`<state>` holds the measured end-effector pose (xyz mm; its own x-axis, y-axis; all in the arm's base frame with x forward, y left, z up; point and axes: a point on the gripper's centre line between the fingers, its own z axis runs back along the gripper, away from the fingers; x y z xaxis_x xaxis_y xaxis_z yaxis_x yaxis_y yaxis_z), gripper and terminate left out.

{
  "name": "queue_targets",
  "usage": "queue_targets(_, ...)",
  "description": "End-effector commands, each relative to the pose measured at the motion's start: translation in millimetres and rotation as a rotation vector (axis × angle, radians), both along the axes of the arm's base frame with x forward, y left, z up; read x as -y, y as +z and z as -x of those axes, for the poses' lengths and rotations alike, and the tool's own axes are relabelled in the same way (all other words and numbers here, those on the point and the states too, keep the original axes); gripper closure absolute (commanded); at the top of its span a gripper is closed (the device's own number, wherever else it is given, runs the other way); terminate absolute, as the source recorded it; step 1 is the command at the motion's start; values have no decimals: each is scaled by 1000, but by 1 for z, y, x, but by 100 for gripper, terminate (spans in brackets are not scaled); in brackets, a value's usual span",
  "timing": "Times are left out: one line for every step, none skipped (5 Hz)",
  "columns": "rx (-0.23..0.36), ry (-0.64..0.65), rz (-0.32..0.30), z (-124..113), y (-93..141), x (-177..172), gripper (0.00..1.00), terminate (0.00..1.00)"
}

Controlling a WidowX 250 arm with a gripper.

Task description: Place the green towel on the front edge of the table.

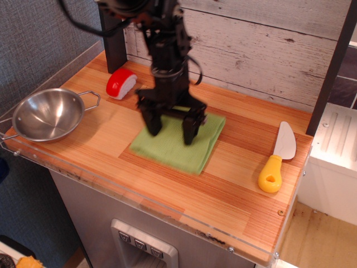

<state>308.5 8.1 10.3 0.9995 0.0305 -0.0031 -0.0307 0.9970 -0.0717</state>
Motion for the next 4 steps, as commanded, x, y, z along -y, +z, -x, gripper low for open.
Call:
queue_targets(23, -60, 17, 29, 19, -4, 0, 0)
queue_targets(20, -95, 8, 34, 20, 2, 0, 0)
queue_targets(65, -129, 5, 25, 32, 10, 0, 0)
queue_targets(129, -170, -13, 21, 65, 19, 0, 0)
